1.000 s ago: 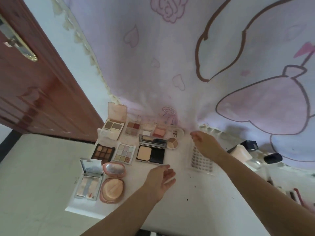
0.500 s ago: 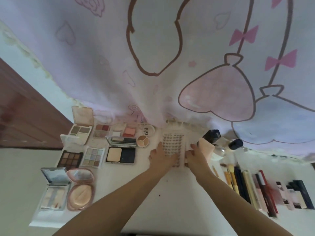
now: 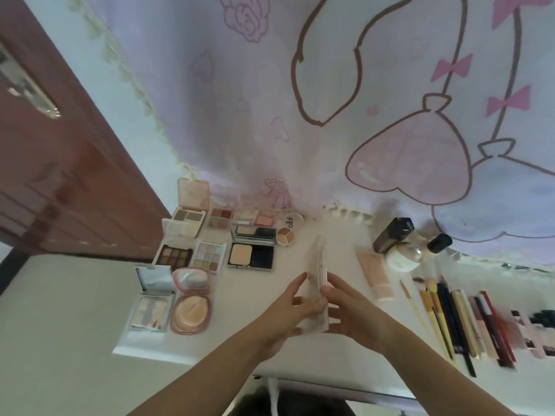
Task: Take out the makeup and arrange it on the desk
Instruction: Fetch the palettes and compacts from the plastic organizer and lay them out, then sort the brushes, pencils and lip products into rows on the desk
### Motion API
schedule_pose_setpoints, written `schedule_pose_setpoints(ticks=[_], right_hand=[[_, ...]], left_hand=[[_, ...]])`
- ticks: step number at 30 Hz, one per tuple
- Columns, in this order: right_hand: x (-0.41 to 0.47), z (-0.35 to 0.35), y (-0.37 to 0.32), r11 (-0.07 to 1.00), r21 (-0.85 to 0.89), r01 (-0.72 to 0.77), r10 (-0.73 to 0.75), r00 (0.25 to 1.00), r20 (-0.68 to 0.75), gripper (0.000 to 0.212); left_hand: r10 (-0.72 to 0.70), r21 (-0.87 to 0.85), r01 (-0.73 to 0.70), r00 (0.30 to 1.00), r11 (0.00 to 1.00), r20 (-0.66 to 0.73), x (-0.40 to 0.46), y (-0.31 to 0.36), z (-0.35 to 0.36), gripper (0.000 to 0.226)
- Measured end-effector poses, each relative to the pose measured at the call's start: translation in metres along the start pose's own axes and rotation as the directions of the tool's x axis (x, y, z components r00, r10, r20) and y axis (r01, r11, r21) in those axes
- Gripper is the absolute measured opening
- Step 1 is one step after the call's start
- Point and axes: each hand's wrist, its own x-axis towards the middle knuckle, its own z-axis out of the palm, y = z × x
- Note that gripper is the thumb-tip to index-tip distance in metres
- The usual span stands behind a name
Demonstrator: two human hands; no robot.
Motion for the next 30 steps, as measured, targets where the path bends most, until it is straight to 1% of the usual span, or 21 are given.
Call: schedule_pose_setpoints(ticks=[2,4,6,7,8,9,10,12,14,16,17,19,20,22,24,27,30], right_hand=[[0.001,0.013,0.011,0.999,0.037,0.007,-0.007,1.000,-0.005,0.070],[-0.003,0.020,0.020,0.992,0.122,0.030,-0.038,0.997,0.065,0.075],[-0.007,0.022,0.027,0.966,0.255,0.038,-0.078,0.986,0.149,0.065],[-0.008,0.022,0.032,0.952,0.306,0.020,-0.066,0.988,0.140,0.060],[-0.008,0.021,0.037,0.948,0.319,0.003,-0.035,0.995,0.097,0.054],[-0.006,0.019,0.043,0.955,0.295,-0.005,-0.003,1.000,0.027,0.047],[-0.003,0.018,0.050,0.969,0.246,-0.003,0.017,0.998,-0.053,0.040],[0.002,0.023,0.061,0.993,0.114,0.009,0.011,0.984,-0.178,0.032],[0.009,0.039,0.069,0.997,-0.071,-0.006,-0.013,0.963,-0.269,0.028],[0.021,0.055,0.075,0.961,-0.275,-0.041,-0.063,0.931,-0.359,0.026],[0.029,0.061,0.077,0.931,-0.361,-0.059,-0.093,0.917,-0.388,0.026],[0.044,0.071,0.079,0.863,-0.499,-0.083,-0.151,0.900,-0.410,0.027],[0.049,0.075,0.080,0.832,-0.548,-0.091,-0.174,0.894,-0.414,0.027],[0.058,0.080,0.082,0.774,-0.624,-0.109,-0.210,0.886,-0.415,0.026],[0.064,0.082,0.086,0.706,-0.696,-0.132,-0.248,0.874,-0.418,0.027],[0.070,0.082,0.091,0.638,-0.748,-0.183,-0.270,0.856,-0.440,0.037],[0.070,0.080,0.092,0.630,-0.751,-0.197,-0.265,0.854,-0.447,0.039]], left_hand=[[-0.001,-0.045,0.000,1.000,0.999,-0.018,-0.015,-0.008,-0.011,0.068],[-0.005,-0.091,0.004,1.000,0.996,-0.016,-0.029,-0.014,-0.025,0.063],[0.002,-0.114,0.001,1.000,0.993,0.027,-0.044,-0.015,-0.039,0.057],[0.006,-0.121,-0.002,1.000,0.993,0.030,-0.051,-0.015,-0.047,0.048],[0.007,-0.127,-0.006,1.000,0.992,0.002,-0.058,-0.015,-0.055,0.037],[0.010,-0.119,-0.017,0.998,0.993,-0.058,-0.065,-0.016,-0.064,0.031],[0.026,-0.077,-0.037,0.989,0.996,-0.143,-0.071,-0.018,-0.073,0.029],[0.099,0.071,-0.080,0.945,0.994,-0.312,-0.078,-0.022,-0.093,0.033],[0.200,0.209,-0.122,0.891,0.970,-0.408,-0.084,-0.023,-0.108,0.032],[0.293,0.354,-0.134,0.846,0.926,-0.446,-0.085,-0.022,-0.116,0.028],[0.342,0.449,-0.125,0.828,0.885,-0.445,-0.086,-0.021,-0.119,0.026],[0.426,0.601,-0.109,0.805,0.791,-0.413,-0.086,-0.022,-0.122,0.022],[0.450,0.642,-0.109,0.800,0.759,-0.397,-0.086,-0.022,-0.123,0.020],[0.488,0.692,-0.113,0.788,0.713,-0.375,-0.086,-0.026,-0.124,0.018],[0.510,0.715,-0.099,0.768,0.692,-0.387,-0.085,-0.029,-0.127,0.018],[0.493,0.711,-0.035,0.745,0.702,-0.450,-0.084,-0.032,-0.134,0.015],[0.444,0.674,0.004,0.750,0.739,-0.491,-0.084,-0.033,-0.139,0.014]])
